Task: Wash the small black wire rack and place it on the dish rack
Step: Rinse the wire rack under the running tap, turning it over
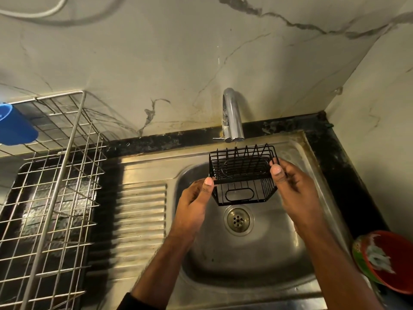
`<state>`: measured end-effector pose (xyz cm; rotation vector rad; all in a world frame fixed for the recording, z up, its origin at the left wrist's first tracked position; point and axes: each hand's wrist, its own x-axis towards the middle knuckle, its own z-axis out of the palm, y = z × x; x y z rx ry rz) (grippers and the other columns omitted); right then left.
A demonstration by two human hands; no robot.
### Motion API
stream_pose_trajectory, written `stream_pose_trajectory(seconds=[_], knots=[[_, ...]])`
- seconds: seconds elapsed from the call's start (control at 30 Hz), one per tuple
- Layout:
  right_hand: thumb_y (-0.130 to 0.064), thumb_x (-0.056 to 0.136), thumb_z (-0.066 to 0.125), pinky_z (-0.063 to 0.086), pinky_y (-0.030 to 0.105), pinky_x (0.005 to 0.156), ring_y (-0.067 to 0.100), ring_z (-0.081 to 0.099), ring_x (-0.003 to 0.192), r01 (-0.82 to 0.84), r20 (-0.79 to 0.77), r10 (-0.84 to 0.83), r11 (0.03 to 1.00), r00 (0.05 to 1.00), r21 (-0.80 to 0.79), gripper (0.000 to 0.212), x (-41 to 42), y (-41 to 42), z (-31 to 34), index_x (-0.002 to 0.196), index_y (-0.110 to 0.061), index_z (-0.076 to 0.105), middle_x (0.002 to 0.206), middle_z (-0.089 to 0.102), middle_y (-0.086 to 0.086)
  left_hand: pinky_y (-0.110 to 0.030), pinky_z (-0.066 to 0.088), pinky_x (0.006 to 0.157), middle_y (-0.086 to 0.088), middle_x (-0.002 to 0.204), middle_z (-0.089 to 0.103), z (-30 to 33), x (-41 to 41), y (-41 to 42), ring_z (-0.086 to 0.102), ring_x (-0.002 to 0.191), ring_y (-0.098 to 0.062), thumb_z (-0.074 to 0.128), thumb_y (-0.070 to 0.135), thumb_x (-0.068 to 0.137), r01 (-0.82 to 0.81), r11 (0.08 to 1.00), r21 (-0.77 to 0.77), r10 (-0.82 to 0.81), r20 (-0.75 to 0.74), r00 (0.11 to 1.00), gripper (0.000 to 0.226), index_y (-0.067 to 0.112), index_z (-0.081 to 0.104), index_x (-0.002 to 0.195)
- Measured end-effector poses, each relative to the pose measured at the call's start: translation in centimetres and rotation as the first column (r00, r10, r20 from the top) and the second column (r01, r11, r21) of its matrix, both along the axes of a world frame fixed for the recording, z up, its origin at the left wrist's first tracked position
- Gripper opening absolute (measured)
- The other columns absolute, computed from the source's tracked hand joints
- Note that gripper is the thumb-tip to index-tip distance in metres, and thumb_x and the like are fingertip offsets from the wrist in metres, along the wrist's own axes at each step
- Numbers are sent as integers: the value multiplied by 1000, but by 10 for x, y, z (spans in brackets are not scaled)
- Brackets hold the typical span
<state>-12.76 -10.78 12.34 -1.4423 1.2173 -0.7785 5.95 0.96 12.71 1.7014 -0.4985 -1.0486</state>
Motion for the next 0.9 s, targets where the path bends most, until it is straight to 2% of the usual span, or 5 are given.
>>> stream_pose_trajectory(seconds=[0.13, 0.3, 0.47, 0.6, 0.9], knots=[[-64, 90, 54, 49, 38, 104, 1, 60, 118, -8, -6, 8, 1000, 1000, -13, 59, 2, -1, 2, 136, -29, 61, 126, 68, -11, -41, 47, 111, 5, 130, 68, -5, 1, 1, 61, 123, -16, 63, 94, 55, -70, 996, 61, 70, -9, 997, 97, 28, 69, 126], [-58, 92, 56, 47, 39, 107, 3, 59, 122, -30, 8, 30, 1000, 1000, 9, 55, 2, -2, 0, 139, -28, 59, 130, 67, -10, -43, 47, 112, 6, 127, 70, -5, 2, 1, 63, 121, -9, 66, 79, 72, -79, 996, 44, 80, -17, 997, 70, 29, 72, 120], [-61, 92, 57, 49, 39, 105, 2, 61, 119, -22, 26, 22, 1000, 999, -2, 55, 3, -6, -1, 137, -29, 61, 127, 68, -10, -35, 50, 107, 9, 127, 70, -5, 0, 0, 64, 120, -7, 68, 91, 53, -92, 994, 59, 94, -23, 995, 93, 30, 70, 122], [-57, 93, 57, 49, 34, 102, 3, 61, 119, -22, 38, 22, 1000, 999, -13, 54, 3, -7, -2, 137, -27, 60, 127, 68, -10, -12, 52, 86, 15, 107, 76, 0, -2, -2, 69, 105, 1, 66, 62, 75, -91, 995, 52, 93, -51, 994, 52, 25, 71, 112], [-53, 89, 57, 46, 22, 95, -5, 58, 116, -10, 52, 9, 1000, 999, 1, 56, 1, -9, 1, 138, -26, 60, 127, 66, -14, -9, 53, 72, 11, 96, 80, -1, -6, -6, 73, 91, 3, 61, 34, 97, -91, 994, 57, 94, -43, 995, 24, 16, 74, 107]])
